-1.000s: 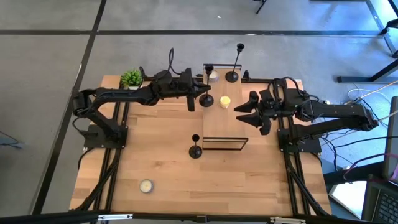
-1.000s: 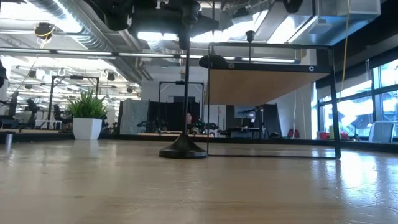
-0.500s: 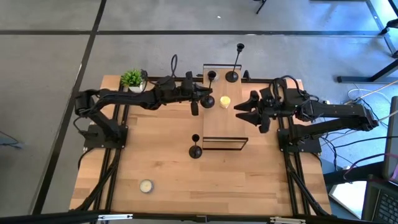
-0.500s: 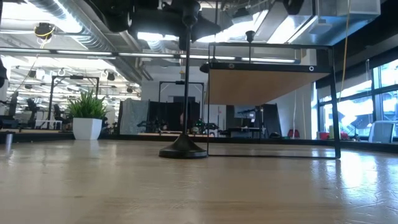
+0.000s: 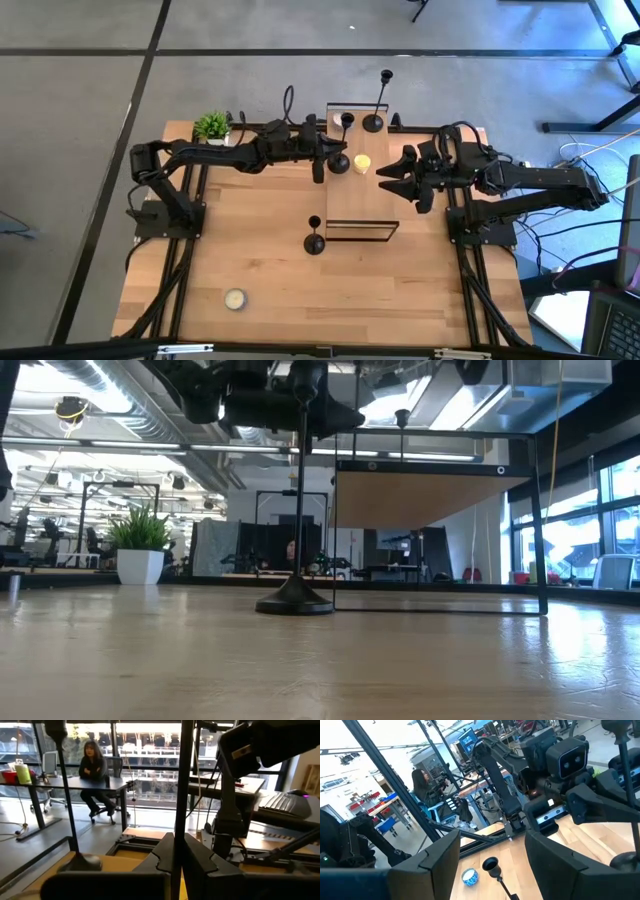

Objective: Pick & Place candle stick holders
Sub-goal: Put the left black candle holder to the left of the yellow candle jar on the shelf

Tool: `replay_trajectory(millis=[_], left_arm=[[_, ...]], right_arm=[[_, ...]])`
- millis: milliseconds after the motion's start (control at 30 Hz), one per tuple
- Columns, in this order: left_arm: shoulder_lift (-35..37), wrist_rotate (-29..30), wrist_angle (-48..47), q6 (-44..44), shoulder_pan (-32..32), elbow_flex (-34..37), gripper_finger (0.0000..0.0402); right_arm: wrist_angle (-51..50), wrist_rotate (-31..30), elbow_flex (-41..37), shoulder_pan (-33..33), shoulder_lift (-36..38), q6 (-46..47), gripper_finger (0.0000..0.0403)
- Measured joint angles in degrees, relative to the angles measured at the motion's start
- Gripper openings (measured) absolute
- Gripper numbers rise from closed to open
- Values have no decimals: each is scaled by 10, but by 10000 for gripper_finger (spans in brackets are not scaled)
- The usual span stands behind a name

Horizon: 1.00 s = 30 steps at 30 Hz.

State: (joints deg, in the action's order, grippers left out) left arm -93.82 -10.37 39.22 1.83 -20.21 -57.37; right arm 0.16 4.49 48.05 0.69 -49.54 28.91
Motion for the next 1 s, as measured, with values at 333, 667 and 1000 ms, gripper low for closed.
replay_trajectory(millis=[333,667,1000], left_arm=[[-11,-16,11,3,0,-1,10],[-33,-18,34,3,-2,-1,10],[-36,-18,42,5,-2,2,10]], right_arm=[[0,0,0,0,0,-9,227],[0,0,0,0,0,-9,227],[0,2,0,0,0,-7,227]])
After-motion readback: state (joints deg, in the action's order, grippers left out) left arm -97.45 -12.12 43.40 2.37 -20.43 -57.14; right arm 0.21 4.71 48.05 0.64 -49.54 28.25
